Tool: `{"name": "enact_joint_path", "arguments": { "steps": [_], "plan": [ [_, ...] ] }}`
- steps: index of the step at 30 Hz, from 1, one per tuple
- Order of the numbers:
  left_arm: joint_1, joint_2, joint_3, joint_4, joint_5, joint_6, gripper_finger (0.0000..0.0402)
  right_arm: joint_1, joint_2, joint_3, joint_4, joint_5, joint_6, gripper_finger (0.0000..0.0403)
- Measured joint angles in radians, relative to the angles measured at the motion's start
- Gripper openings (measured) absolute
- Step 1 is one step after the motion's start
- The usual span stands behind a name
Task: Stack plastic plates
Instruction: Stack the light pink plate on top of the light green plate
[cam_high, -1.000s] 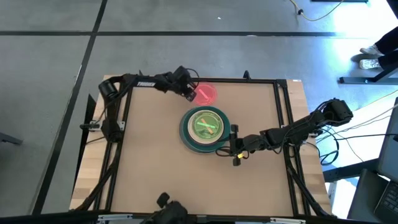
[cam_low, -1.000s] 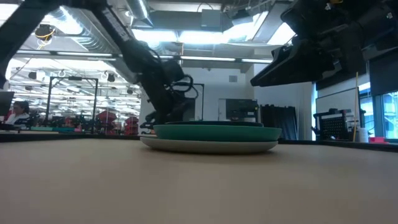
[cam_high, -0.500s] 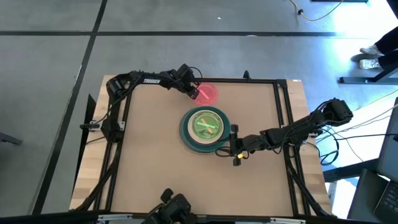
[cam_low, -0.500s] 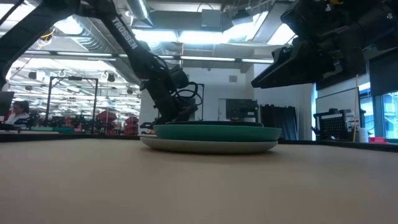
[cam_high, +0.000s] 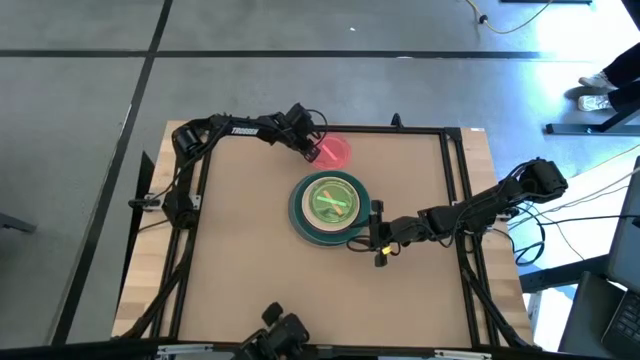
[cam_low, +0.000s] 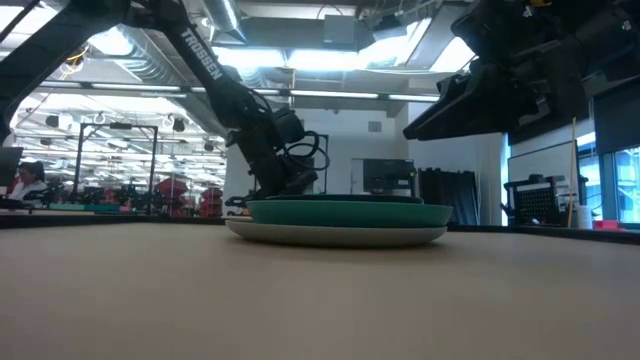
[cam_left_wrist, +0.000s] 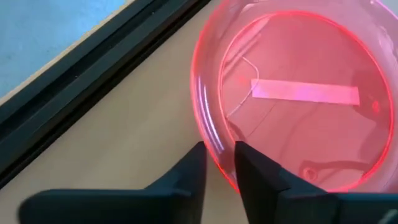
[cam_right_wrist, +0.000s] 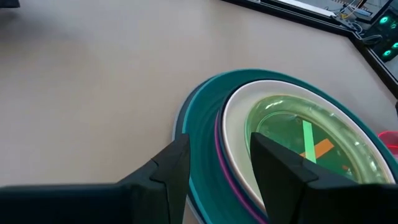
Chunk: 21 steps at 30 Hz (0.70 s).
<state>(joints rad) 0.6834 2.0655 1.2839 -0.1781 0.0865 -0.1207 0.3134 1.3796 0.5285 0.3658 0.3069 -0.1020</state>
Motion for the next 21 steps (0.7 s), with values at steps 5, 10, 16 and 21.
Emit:
{"name": "enact_joint_path", "arguments": {
  "steps": [5, 10, 16, 21],
  "plan": [
    [0.000, 0.000, 0.000, 0.021, -0.017, 0.023, 0.0019, 0.000, 0.000, 0.000, -0.001, 0.000, 0.000, 0.0159],
    [0.001, 0.000, 0.000, 0.034, -0.027, 0.049, 0.0005, 0.000, 0.000, 0.000, -0.002, 0.000, 0.012, 0.0159],
    [0.001, -0.019, 0.000, 0.033, -0.100, 0.064, 0.0002, 0.000, 0.000, 0.000, -0.004, 0.000, 0.013, 0.0159],
    [0.000, -0.066, -0.002, 0.025, -0.114, 0.075, 0.0001, 0.000, 0.000, 0.000, -0.014, 0.000, 0.013, 0.0159]
  ]
}}
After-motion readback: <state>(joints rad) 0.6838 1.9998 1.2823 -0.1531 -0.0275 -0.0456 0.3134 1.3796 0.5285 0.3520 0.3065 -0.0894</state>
